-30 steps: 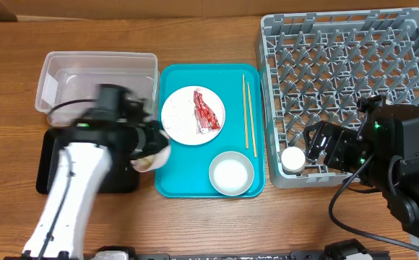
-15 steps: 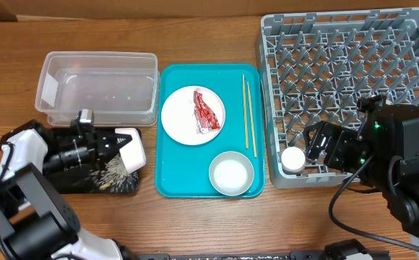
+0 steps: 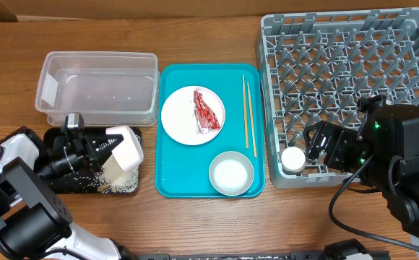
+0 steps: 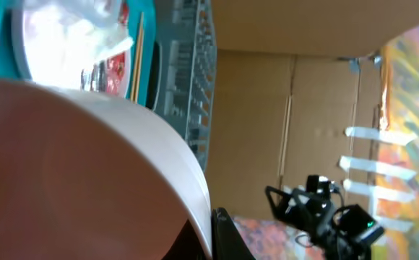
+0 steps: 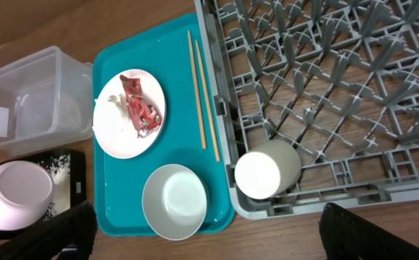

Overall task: Sort waste into correct bins and load items into the dishwasher
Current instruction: 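Tip the plate over the black tray to dump the rice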

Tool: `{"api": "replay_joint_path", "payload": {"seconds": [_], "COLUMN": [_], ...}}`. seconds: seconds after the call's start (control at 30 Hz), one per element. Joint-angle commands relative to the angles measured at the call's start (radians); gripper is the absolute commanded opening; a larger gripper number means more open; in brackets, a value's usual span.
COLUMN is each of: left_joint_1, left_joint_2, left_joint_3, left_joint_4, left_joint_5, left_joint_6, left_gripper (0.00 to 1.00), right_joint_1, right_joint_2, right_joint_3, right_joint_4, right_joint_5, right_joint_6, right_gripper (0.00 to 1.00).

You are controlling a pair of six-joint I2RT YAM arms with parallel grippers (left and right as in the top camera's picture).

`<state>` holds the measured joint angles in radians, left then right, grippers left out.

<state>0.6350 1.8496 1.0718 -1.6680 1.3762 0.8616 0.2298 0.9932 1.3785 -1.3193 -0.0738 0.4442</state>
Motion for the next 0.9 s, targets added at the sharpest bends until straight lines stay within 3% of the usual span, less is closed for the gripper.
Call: {"api": "replay_joint_path", "payload": {"seconds": [0.0, 0.07, 0.1, 0.17, 0.27, 0.33, 0.4, 0.47, 0.67, 0.77, 0.87], "left_joint_1": [0.007, 0.008, 0.005, 0.007, 0.017, 0.011, 0.012, 0.008, -0.073, -0.114, -0.187], "left_joint_2": [-0.001, 0.007, 0.007, 0.0, 0.015, 0.008, 0.007, 0.004, -0.156, -0.241, -0.317], "left_joint_3": [0.017, 0.016, 0.017, 0.018, 0.018, 0.026, 0.037, 0.039, 0.059, 0.086, 0.088], "left_joint_4": [0.064, 0.065, 0.018, -0.014, -0.019, -0.014, 0.039, -0.026, -0.019, 0.035, 0.202], "left_joint_5": [0.042, 0.043, 0.05, 0.053, 0.068, 0.053, 0.0, 0.004, -0.035, -0.083, -0.274], "left_joint_6": [0.257, 0.102, 0.148, 0.36, 0.158, 0.251, 0.124, 0.127, 0.02, -0.102, -0.395], "left_gripper": [0.04, 0.04, 0.04, 0.04, 0.04, 0.04, 0.04, 0.04, 0.04, 0.04, 0.04], "right_joint_1": [0.002, 0.002, 0.002, 0.002, 0.002, 0.002, 0.002, 0.002, 0.002, 0.002, 0.002], "right_joint_2": [-0.003, -0.003, -0.003, -0.003, -0.003, -0.003, -0.003, -0.003, -0.003, -0.003, -0.003], "right_joint_3": [0.023, 0.023, 0.023, 0.023, 0.023, 0.023, 0.023, 0.023, 0.023, 0.023, 0.023], "right_joint_4": [0.006, 0.006, 0.004, 0.0, 0.002, 0.002, 0.002, 0.001, 0.0, 0.001, 0.002], "right_joint_5": [0.002, 0.002, 0.002, 0.002, 0.002, 0.002, 0.002, 0.001, 0.002, 0.001, 0.001], "right_joint_6": [0.001, 0.001, 0.001, 0.001, 0.002, 0.001, 0.002, 0.002, 0.002, 0.002, 0.002], "right_gripper": [1.0, 1.0, 1.0, 1.0, 1.0, 1.0, 1.0, 1.0, 1.0, 1.0, 1.0]}}
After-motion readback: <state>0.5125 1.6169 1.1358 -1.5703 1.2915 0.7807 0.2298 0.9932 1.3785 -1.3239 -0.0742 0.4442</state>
